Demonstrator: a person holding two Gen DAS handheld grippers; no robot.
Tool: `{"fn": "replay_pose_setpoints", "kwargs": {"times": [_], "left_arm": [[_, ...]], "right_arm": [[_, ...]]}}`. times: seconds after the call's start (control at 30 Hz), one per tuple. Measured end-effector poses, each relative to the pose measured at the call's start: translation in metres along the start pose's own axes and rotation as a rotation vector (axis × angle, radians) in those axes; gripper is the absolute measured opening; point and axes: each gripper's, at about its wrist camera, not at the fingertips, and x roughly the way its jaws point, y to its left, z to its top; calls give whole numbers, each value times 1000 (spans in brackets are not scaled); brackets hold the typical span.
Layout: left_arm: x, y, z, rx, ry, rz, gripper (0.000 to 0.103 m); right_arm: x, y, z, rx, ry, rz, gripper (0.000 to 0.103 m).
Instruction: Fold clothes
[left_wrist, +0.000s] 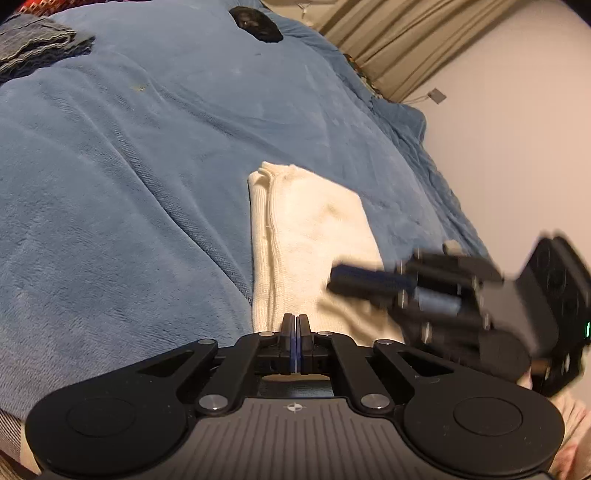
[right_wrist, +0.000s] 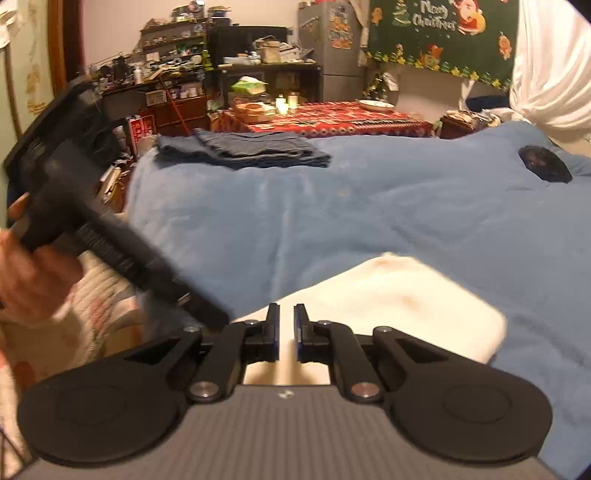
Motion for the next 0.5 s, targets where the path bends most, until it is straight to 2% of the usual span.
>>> {"fn": "replay_pose_setpoints", "kwargs": {"times": [0.13,0.33,0.4,0.5], "left_arm": [[1,0,-1,-1,1,6,3],[2,-1,0,-3,2,8,3],[3,1,2,-14,6,1,3],[1,4,3,-29,8,-9,2]], "right_arm": [[27,-41,8,25,57,-77,3],[54,-99,27,147,38,-172,3],[59,-108,29,189,45,-169,4],[47,-90,19,186,41,-141,7]]}}
